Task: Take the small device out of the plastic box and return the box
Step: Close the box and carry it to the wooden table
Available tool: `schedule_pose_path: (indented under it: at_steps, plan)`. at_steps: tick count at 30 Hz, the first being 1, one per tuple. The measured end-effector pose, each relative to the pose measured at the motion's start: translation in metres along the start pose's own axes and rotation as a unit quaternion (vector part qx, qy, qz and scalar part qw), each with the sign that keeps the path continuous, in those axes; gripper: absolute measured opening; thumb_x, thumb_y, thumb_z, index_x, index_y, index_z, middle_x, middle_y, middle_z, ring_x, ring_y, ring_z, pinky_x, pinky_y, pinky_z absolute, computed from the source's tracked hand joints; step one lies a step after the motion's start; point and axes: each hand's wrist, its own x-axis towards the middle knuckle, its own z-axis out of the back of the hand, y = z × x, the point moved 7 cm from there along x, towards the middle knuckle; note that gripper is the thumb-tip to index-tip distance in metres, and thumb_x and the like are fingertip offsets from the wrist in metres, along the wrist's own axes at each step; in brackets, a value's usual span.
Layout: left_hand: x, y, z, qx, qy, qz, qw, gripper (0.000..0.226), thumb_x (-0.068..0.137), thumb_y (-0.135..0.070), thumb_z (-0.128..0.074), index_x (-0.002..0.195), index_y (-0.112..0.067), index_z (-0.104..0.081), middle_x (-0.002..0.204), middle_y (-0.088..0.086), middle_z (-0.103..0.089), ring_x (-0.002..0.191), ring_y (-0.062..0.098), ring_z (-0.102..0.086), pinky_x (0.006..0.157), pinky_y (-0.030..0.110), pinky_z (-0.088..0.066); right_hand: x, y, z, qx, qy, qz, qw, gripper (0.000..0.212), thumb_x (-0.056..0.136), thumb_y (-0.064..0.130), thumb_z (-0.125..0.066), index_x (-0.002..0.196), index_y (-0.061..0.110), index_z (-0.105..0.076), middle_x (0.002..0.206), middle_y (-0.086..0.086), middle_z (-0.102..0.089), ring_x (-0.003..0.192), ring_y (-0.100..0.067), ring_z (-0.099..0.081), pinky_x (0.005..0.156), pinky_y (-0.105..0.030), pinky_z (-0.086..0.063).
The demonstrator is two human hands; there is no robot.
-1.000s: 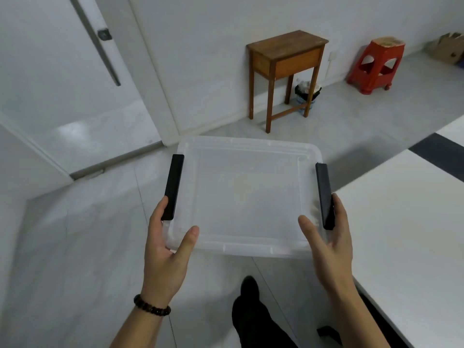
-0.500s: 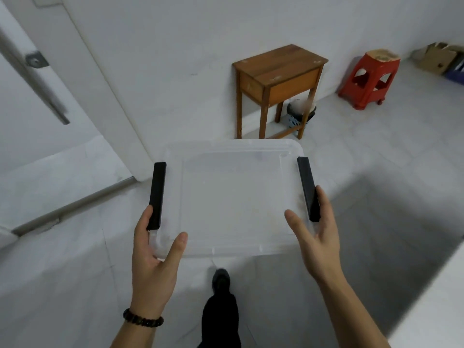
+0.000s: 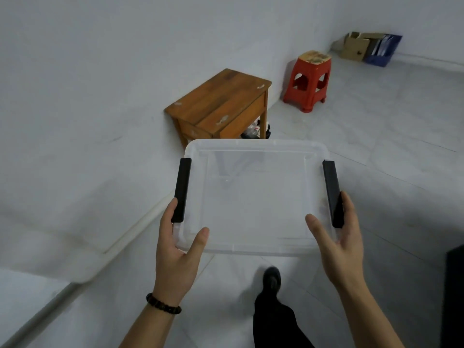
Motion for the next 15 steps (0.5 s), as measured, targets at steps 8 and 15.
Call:
schedule_pose_path:
  at_steps: [8,15]
  plan:
    - [0.223,0.012,-0.108,0.024,0.012,0.036,0.999,0.073,0.086,-0.017,-0.073,0.147,-0.034,-0.036,0.15,-0.013,-0.044,0.139,0.007,-0.04,0.116,0.035,-0.034,0.236,-0.022,-0.079,-0.001,0.014,-0.028,1.0,0.09,0.074,0.032,-0.062,0.156,0.029,-0.026,0.149,0.021,-0.037,0.133,0.002,-0.037,0.103,-0.025,-0.031]
    - [0.38,0.014,-0.136,0.023,-0.057,0.063,0.996,0.073,0.087,-0.016,-0.072,0.148,-0.032,-0.036,0.15,-0.015,-0.04,0.139,0.004,-0.037,0.116,0.033,-0.031,0.425,0.022,-0.178,-0.073,0.124,0.015,0.989,0.096,0.071,0.034,-0.059,0.158,0.025,-0.019,0.152,0.01,-0.038,0.127,-0.008,-0.041,0.095,-0.028,-0.037]
